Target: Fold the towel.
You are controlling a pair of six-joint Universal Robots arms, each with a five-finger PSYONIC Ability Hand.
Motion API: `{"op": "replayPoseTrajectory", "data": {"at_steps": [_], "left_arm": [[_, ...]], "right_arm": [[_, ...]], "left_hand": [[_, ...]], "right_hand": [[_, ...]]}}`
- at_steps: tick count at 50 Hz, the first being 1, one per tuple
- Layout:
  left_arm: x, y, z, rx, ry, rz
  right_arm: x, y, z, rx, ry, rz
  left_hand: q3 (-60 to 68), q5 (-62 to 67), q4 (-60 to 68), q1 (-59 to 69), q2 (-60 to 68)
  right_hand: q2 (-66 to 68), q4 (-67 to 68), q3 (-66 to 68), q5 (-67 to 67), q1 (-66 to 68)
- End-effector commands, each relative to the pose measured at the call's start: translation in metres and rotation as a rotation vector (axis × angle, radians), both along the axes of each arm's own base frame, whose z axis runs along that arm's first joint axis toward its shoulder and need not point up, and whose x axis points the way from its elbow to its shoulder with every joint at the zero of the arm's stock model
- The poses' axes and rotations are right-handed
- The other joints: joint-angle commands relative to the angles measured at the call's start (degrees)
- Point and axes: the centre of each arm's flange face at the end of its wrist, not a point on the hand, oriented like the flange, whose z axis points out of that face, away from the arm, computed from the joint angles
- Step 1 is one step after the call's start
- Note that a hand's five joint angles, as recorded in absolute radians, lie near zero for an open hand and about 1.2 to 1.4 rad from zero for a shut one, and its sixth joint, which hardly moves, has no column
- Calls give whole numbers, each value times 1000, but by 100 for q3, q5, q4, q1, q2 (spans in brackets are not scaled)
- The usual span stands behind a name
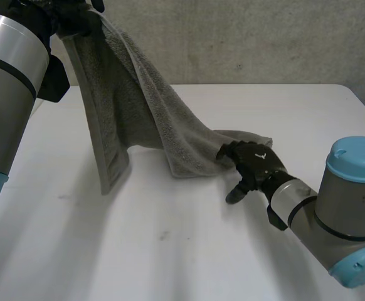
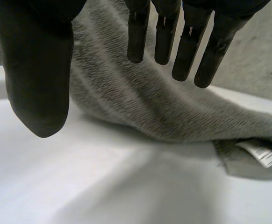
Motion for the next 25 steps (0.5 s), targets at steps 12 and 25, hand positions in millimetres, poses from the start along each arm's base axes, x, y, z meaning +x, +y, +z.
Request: {"op": "replayPoseTrajectory", "data": {"at_steps": [12, 25], "left_arm": [[0, 4, -16, 46, -19, -6], [5, -3, -28, 75, -35, 14]], "right_arm": [[-3, -95, -26, -89, 129, -75], [4, -148, -53, -131, 240, -142]], "left_hand": [[1030, 1137, 1016, 1180, 1023], [1030, 1137, 1016, 1180, 1023]], "right_hand": [[-241, -120, -134, 98, -147], [129, 250, 237, 469, 223]]}}
